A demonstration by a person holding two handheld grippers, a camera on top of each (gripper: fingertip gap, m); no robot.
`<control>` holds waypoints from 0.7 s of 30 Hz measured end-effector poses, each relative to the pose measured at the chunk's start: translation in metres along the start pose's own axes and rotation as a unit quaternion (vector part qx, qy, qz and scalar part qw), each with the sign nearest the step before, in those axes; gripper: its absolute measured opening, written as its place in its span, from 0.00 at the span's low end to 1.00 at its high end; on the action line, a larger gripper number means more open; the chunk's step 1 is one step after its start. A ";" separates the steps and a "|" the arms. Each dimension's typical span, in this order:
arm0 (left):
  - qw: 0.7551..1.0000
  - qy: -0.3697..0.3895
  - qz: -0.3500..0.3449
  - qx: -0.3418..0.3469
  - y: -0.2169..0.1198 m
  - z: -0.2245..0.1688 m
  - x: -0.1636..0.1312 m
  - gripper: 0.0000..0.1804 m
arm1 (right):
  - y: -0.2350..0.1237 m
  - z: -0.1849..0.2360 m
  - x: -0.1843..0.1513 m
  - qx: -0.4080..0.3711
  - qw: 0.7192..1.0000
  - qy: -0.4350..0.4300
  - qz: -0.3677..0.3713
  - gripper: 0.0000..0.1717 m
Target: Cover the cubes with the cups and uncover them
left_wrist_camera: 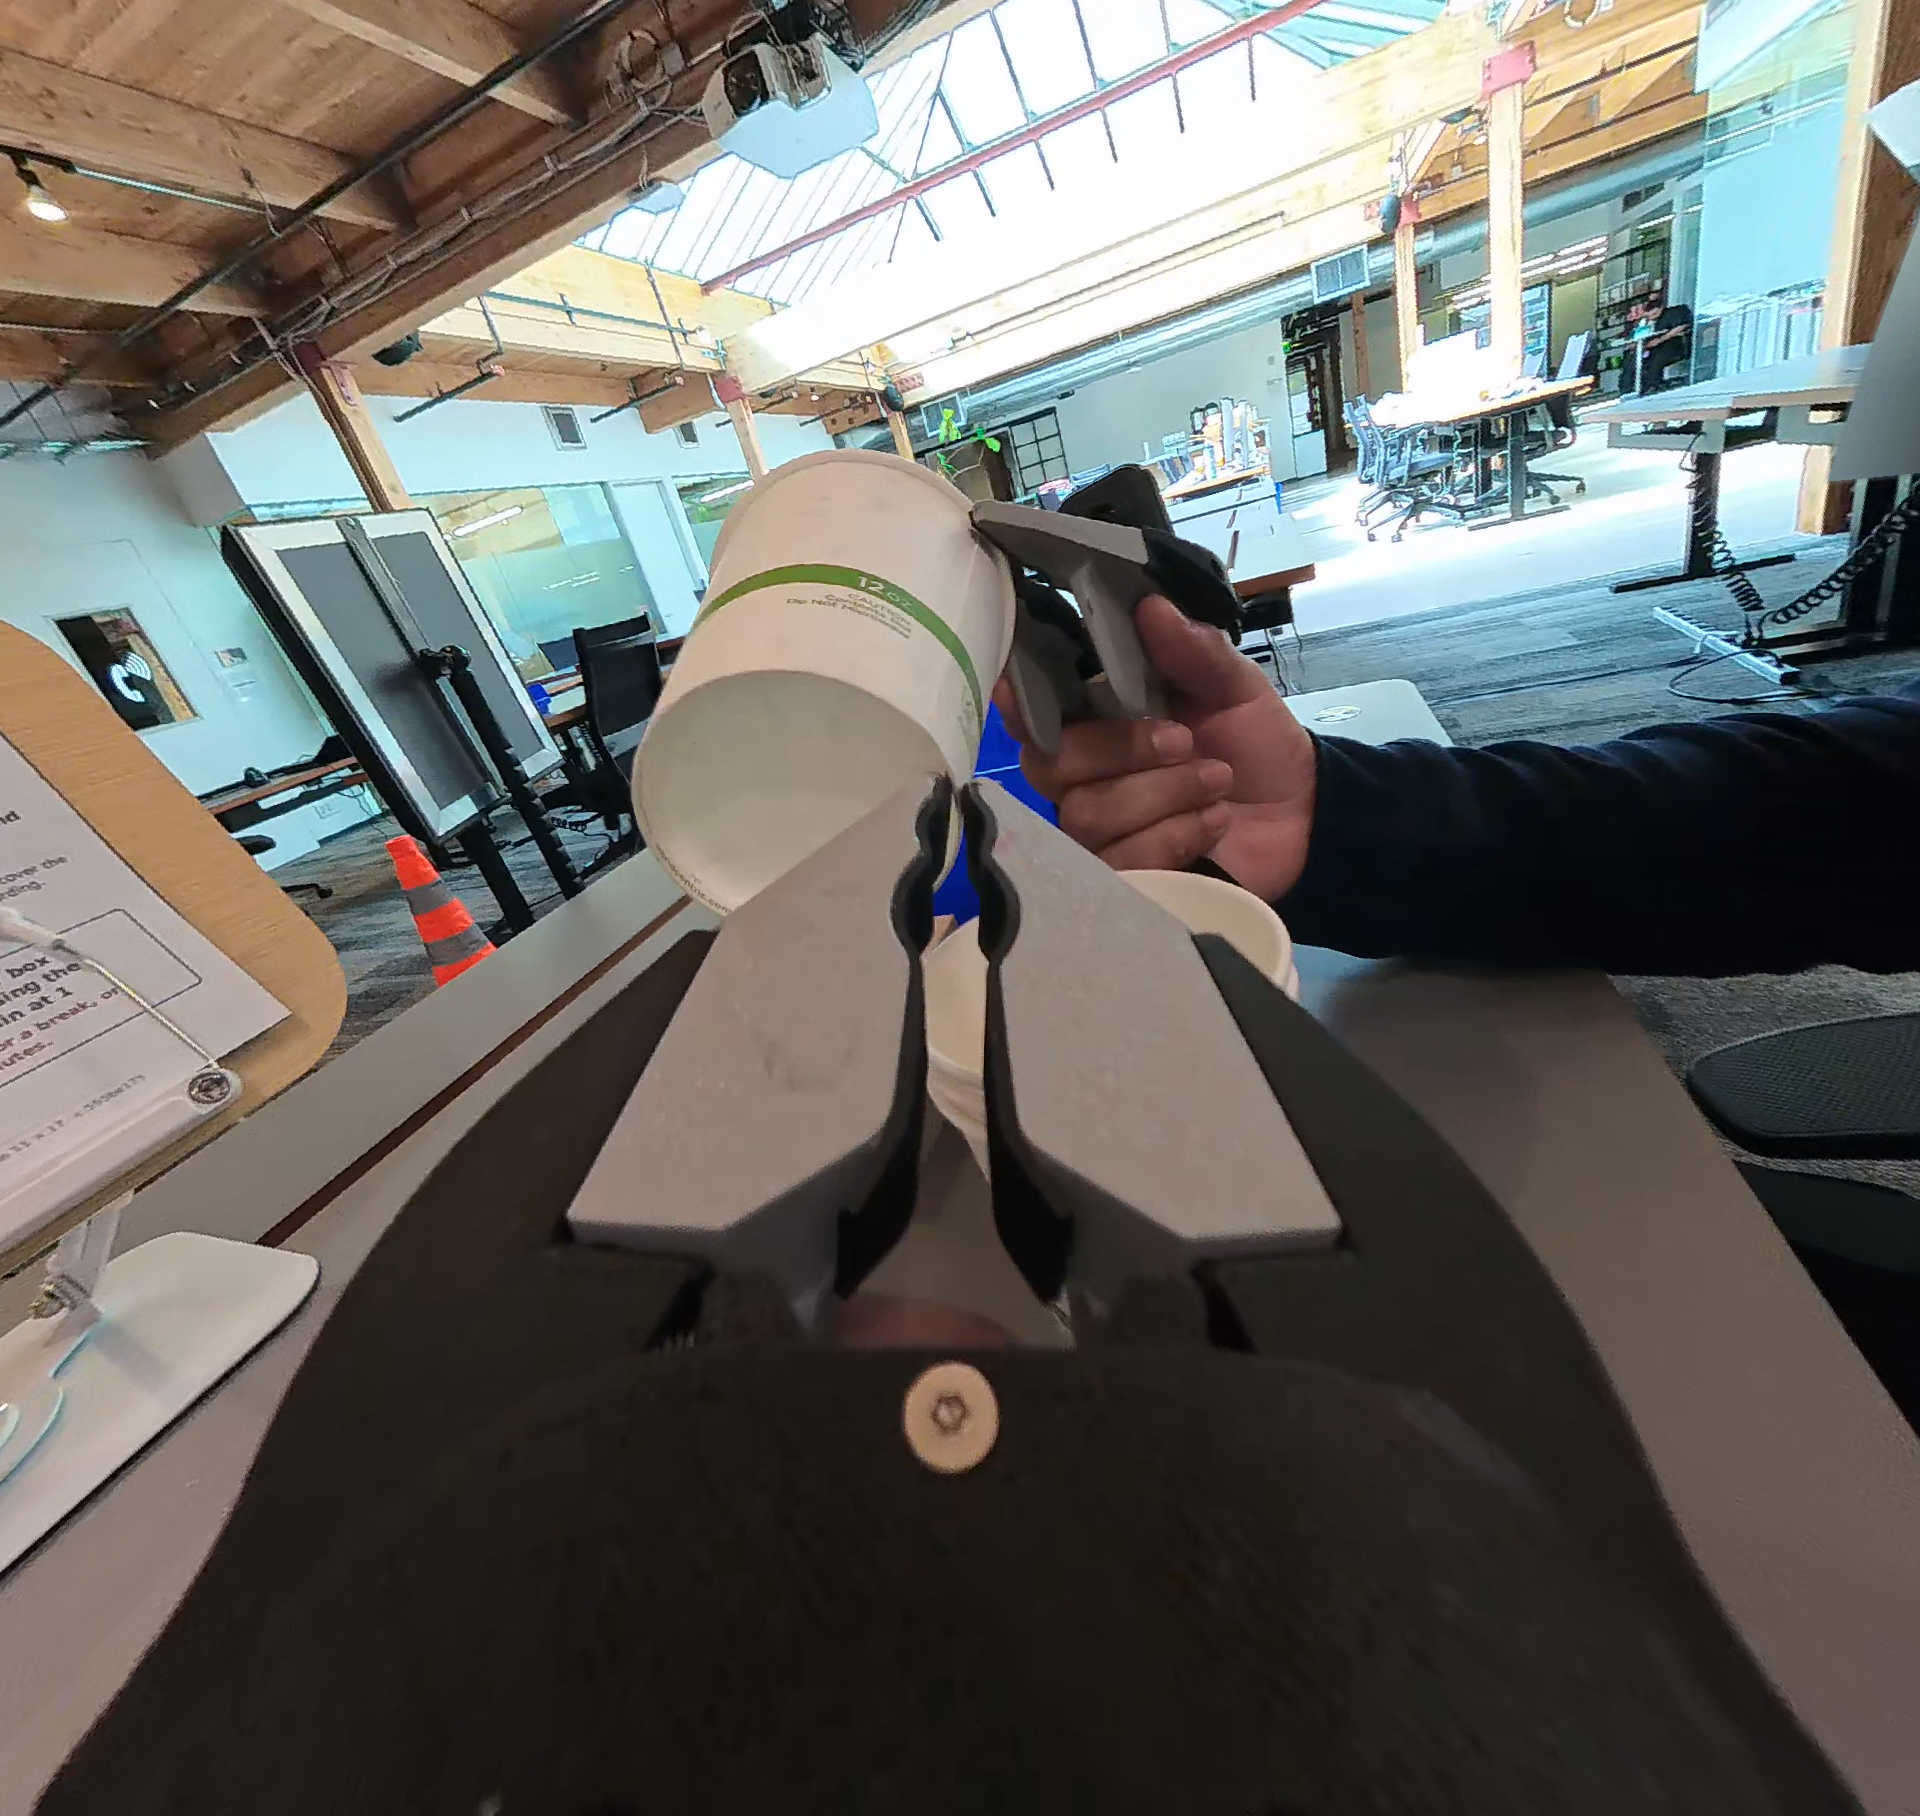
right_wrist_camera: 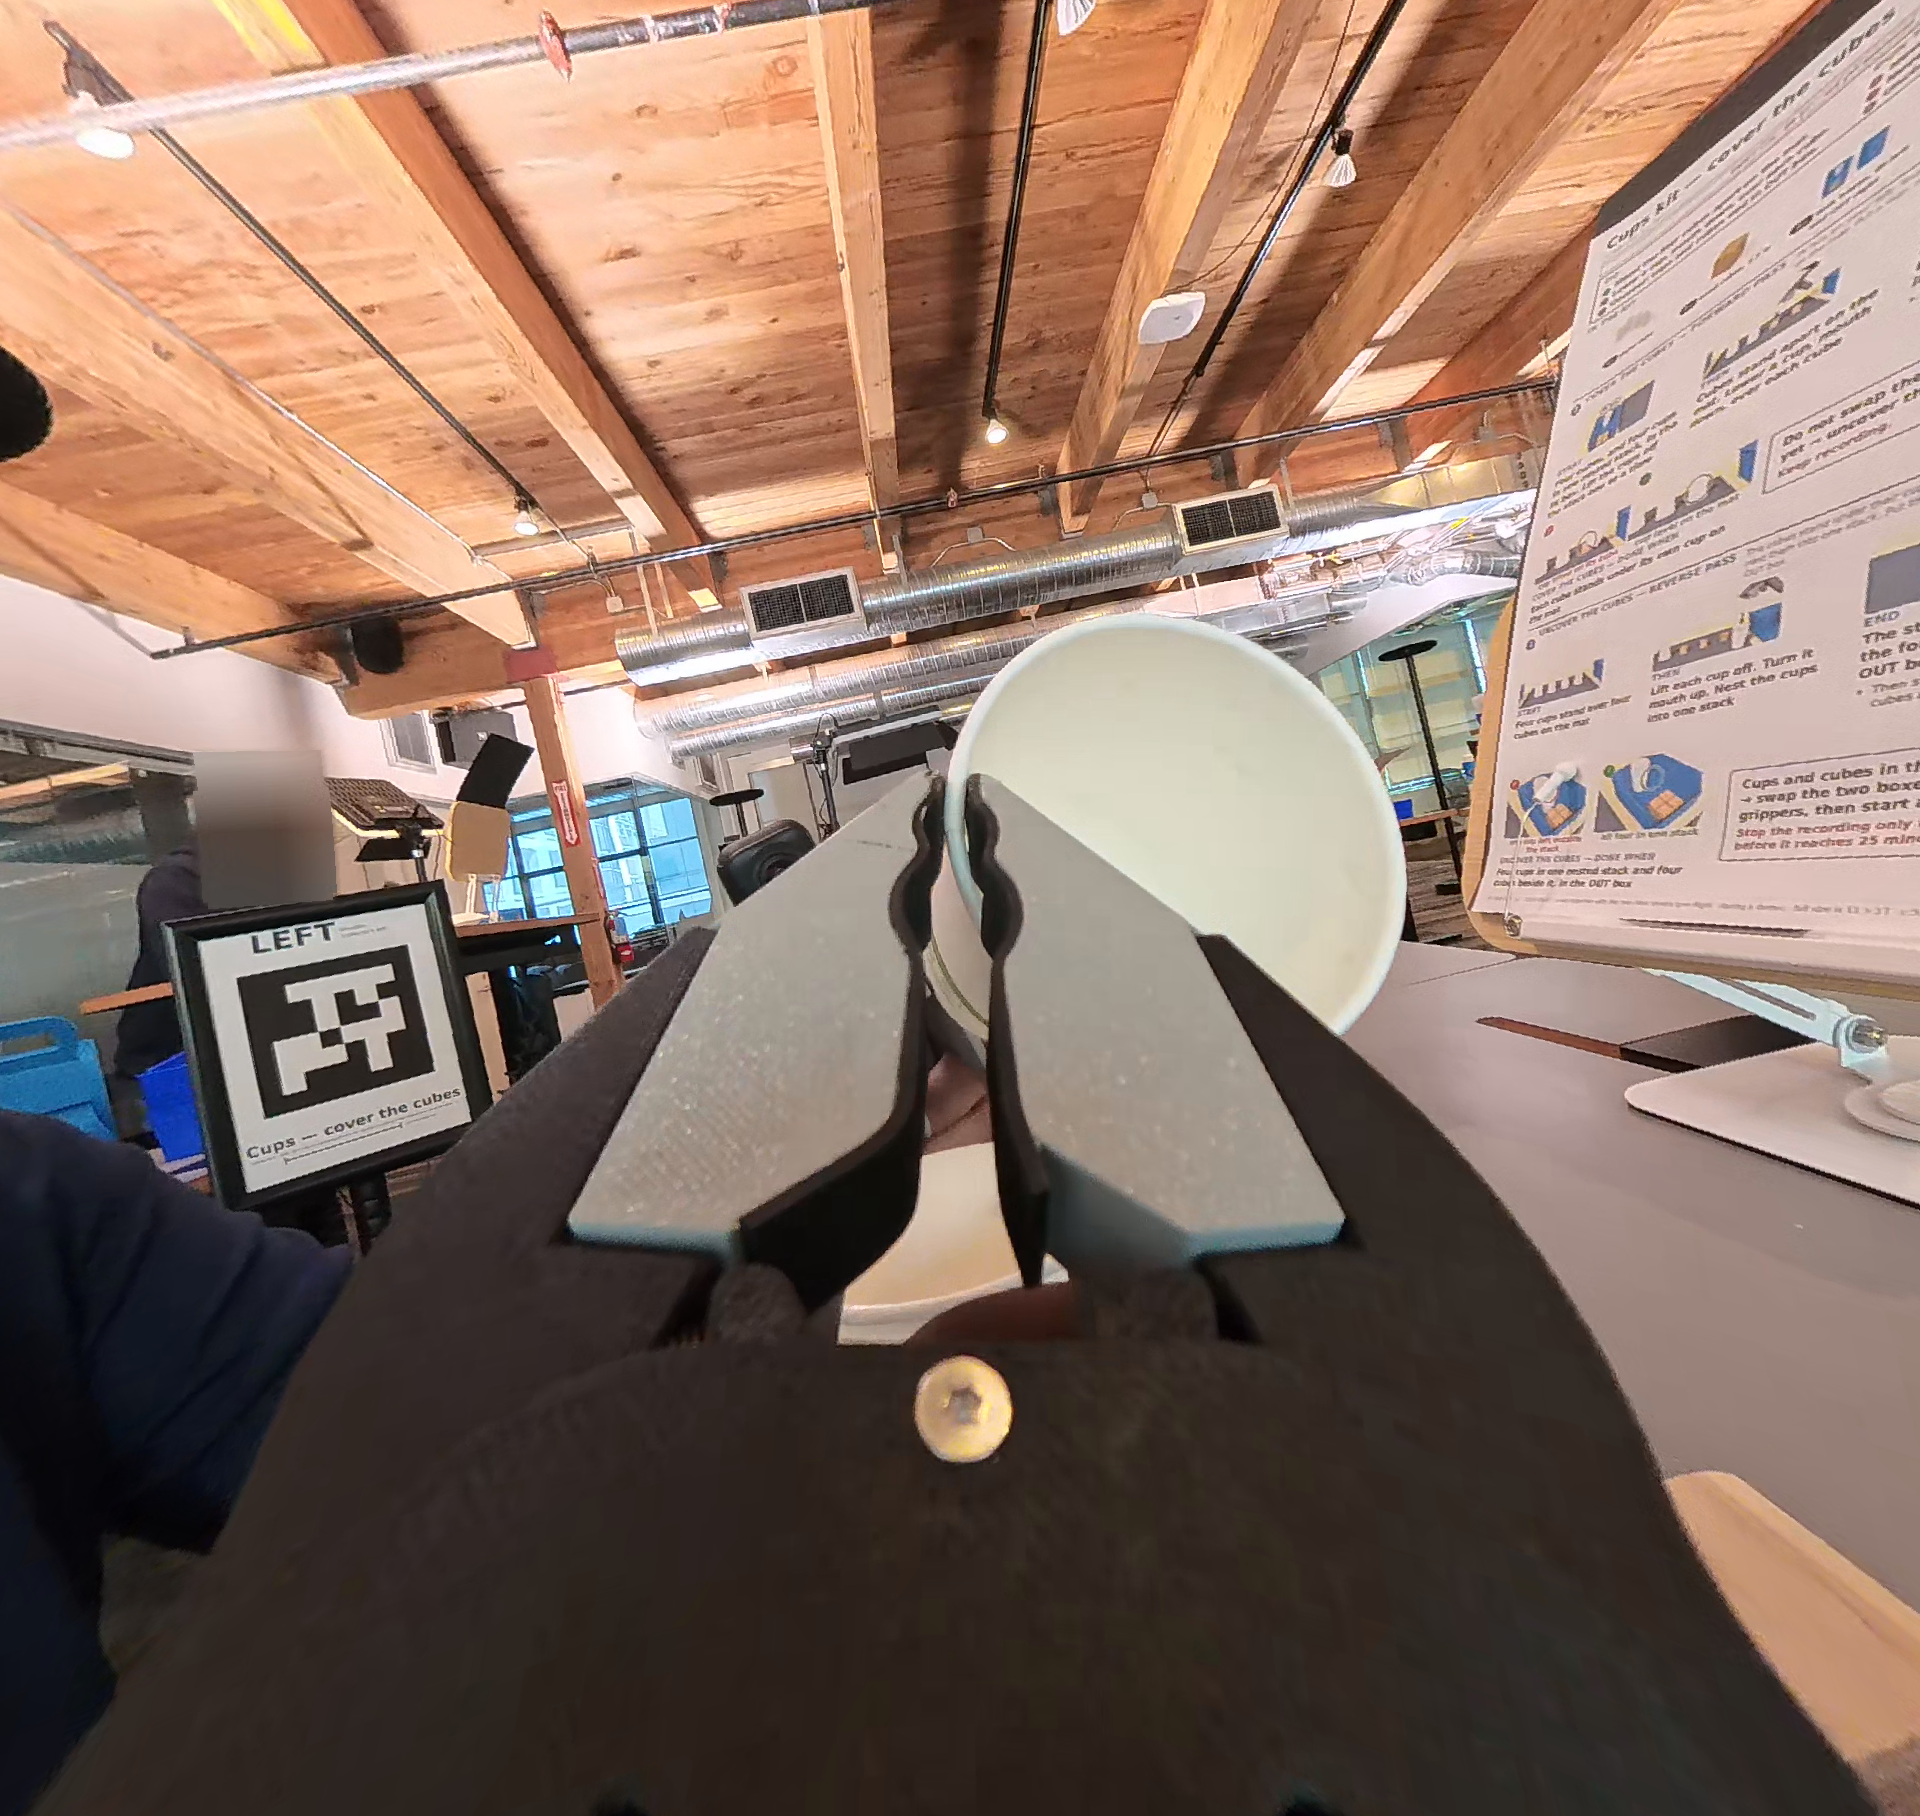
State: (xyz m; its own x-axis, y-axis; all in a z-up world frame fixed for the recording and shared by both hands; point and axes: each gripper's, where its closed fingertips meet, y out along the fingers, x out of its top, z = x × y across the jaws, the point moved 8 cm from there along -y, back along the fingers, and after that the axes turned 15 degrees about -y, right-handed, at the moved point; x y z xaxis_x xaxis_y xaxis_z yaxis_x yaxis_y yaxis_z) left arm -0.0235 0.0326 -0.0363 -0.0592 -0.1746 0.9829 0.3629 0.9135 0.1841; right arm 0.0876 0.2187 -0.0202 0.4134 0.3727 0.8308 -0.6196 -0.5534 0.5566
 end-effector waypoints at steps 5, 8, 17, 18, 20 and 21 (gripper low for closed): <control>1.000 -0.001 -0.005 0.006 -0.001 0.001 0.001 0.00 | 0.000 0.000 -0.001 -0.001 1.000 -0.002 0.003 0.00; 1.000 -0.010 -0.007 0.011 -0.002 0.004 0.002 0.00 | 0.000 -0.001 -0.001 -0.005 1.000 -0.004 0.004 0.00; 0.997 -0.039 -0.040 0.049 -0.011 0.017 0.011 0.00 | -0.003 -0.006 0.001 -0.017 1.000 0.006 0.000 0.00; 0.997 -0.041 -0.044 0.056 -0.012 0.018 0.011 0.00 | -0.003 -0.005 0.001 -0.017 1.000 0.003 0.002 0.00; 0.995 -0.045 -0.053 0.070 -0.014 0.022 0.013 0.00 | -0.002 -0.004 0.001 -0.013 1.000 -0.001 0.003 0.00; 0.994 -0.046 -0.056 0.077 -0.014 0.023 0.013 0.00 | -0.002 -0.003 0.001 -0.012 1.000 -0.003 0.004 0.00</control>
State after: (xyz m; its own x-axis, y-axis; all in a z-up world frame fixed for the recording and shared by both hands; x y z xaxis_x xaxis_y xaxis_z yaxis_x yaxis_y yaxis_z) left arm -0.0510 0.0258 -0.0257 -0.1795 -0.2503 0.9514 0.2038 0.9367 0.2848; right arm 0.0871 0.2226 -0.0202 0.4120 0.3647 0.8350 -0.6382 -0.5385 0.5501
